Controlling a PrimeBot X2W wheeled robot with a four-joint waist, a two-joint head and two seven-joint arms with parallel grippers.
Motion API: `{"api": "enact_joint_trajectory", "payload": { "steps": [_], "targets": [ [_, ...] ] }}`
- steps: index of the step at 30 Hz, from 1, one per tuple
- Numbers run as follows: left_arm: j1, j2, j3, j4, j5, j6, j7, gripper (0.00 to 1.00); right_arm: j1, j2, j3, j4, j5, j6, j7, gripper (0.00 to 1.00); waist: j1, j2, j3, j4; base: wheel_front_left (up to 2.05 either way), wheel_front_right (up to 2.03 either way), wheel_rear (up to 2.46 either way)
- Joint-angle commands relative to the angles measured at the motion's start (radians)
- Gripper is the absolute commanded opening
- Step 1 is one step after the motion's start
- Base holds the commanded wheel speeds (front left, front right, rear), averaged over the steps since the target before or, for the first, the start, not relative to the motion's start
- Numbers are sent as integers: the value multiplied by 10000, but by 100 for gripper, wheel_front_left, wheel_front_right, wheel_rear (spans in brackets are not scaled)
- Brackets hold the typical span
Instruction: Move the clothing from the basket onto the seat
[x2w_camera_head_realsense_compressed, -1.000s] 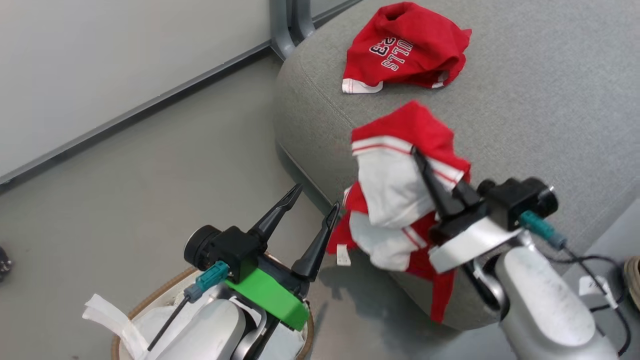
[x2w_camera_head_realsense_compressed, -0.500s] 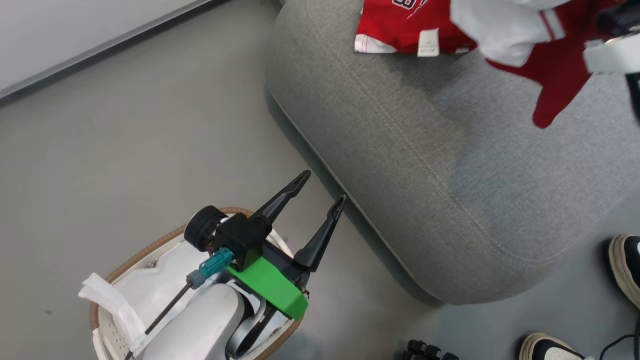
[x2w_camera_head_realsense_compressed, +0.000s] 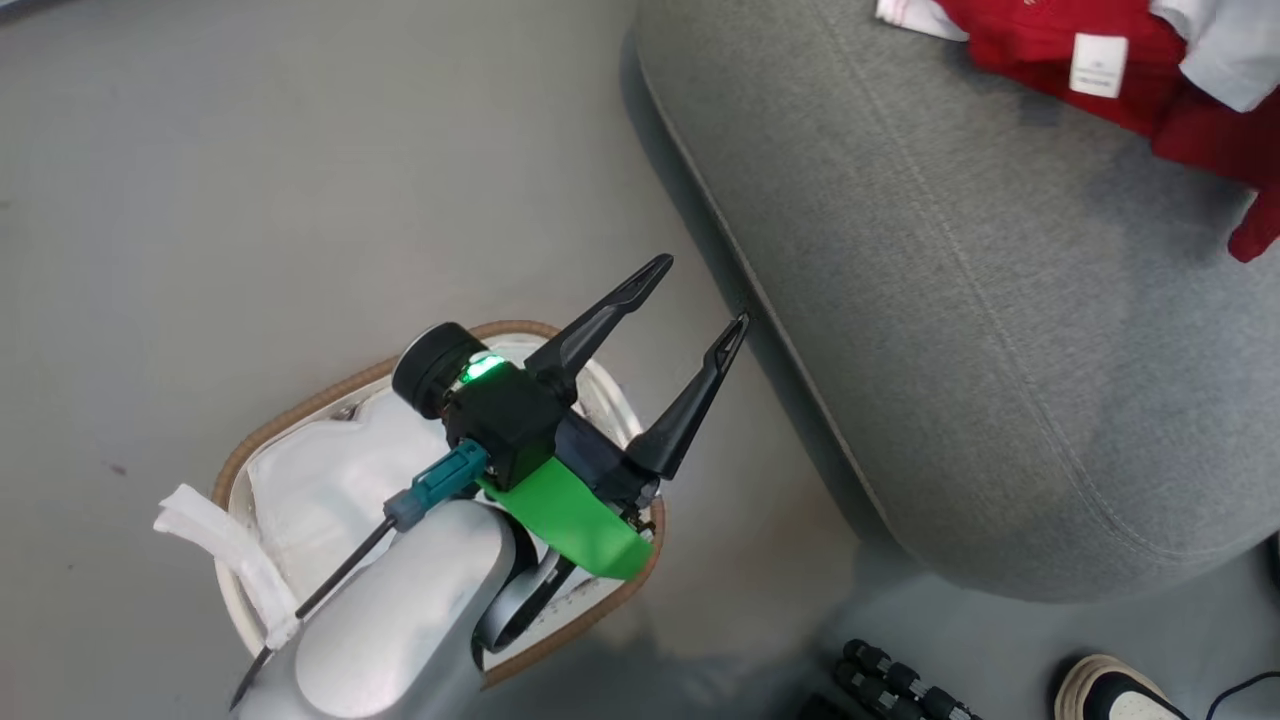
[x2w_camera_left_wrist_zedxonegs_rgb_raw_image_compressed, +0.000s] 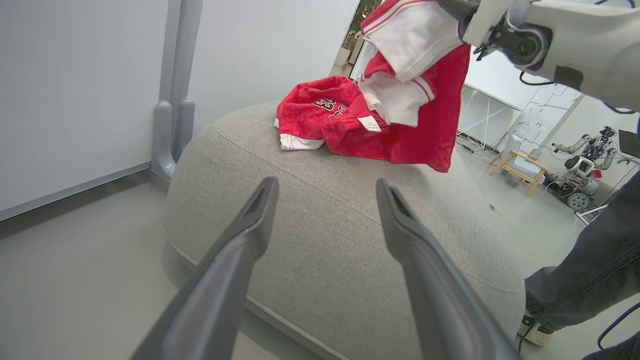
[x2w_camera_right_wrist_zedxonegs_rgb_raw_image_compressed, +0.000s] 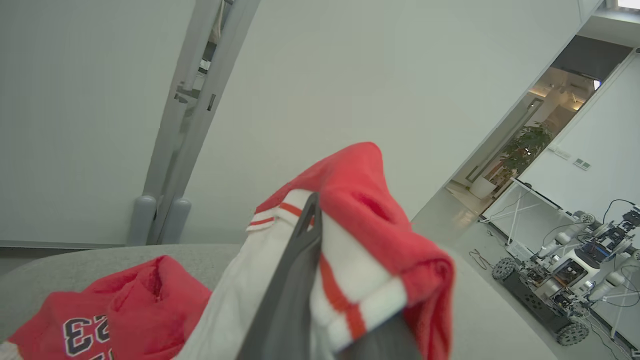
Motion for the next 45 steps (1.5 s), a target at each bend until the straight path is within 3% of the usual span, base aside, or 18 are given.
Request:
{"api": "enact_joint_trajectory", "payload": {
  "steps": [1,4,7,9,10,11,20,28,38,45],
  "targets": [
    [-221,8,-10,-90,97,-25,-8,100,392,129,-63,316,-136,-14,-19,0,-1,0,799,827,0,0,0],
    [-353,50,-43,-106,95,-25,-8,100,729,236,-394,696,-262,-14,-20,1,-1,0,951,965,0,0,0],
    [-353,133,-72,-27,109,-25,-8,100,1222,545,-822,994,-345,-14,-19,24,-1,0,1002,989,0,0,0],
    [-350,171,-47,13,96,-25,-8,100,1475,728,-1115,1008,-396,-14,-20,53,-1,0,975,966,0,0,0],
    [-327,186,-23,37,91,-25,-8,100,1606,821,-1223,955,-412,-14,-20,85,-1,0,943,943,0,0,0],
    [-294,198,12,69,85,-25,-8,100,1795,948,-1359,861,-414,-14,-20,100,-1,0,901,907,0,0,0],
    [119,52,234,259,126,-25,-8,100,3594,1891,-1991,-40,-282,-14,-19,100,-1,0,76,607,0,0,0],
    [851,-176,641,385,94,-25,-6,100,5193,2329,-1578,-766,-72,-14,-18,100,-1,0,-1120,577,0,0,0],
    [1958,-480,1656,524,271,-25,-8,100,6325,3058,-305,-1804,566,-14,-20,100,-1,0,-2370,1361,0,0,0],
    [2526,-703,2982,1046,519,-25,-6,100,6253,3647,874,-2033,487,-14,-20,100,-1,0,-2800,2402,0,0,0]
  ]
}}
